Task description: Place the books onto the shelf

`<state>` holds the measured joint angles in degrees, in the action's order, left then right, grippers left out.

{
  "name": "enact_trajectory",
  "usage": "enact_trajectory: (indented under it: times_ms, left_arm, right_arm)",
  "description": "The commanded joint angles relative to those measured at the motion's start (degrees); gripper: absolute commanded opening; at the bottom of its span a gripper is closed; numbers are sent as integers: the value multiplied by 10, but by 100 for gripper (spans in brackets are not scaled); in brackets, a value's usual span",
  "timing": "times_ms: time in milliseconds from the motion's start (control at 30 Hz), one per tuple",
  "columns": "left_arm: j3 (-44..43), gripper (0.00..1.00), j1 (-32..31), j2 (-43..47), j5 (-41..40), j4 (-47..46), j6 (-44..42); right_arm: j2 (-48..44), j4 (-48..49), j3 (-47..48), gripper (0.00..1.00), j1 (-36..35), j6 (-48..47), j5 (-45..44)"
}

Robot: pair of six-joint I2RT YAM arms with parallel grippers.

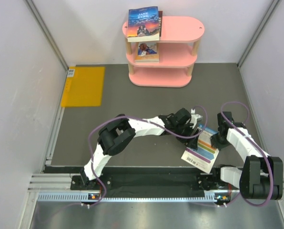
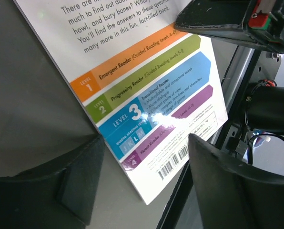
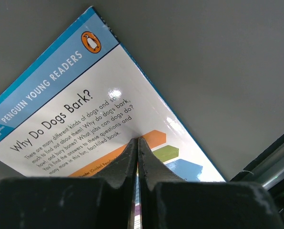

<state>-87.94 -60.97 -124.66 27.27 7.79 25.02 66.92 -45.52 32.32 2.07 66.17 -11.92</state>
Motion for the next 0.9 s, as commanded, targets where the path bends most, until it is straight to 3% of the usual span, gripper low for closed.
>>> enact_trajectory:
  times_ms: [0, 100, 533, 867]
  left_arm:
    - [-14, 71, -6, 5, 59, -45, 21]
    - [-12, 65, -6, 16, 68, -59, 35]
    - [10, 60, -5, 39, 100, -158, 79]
    - [-39, 58, -6, -15, 83, -53, 66]
  right_arm:
    - [35, 97, -45, 0, -1, 4, 65]
    - [26, 101, -47, 0, -1, -4, 65]
    - [12, 112, -51, 0, -1, -21, 68]
    - [14, 119, -52, 0, -1, -24, 73]
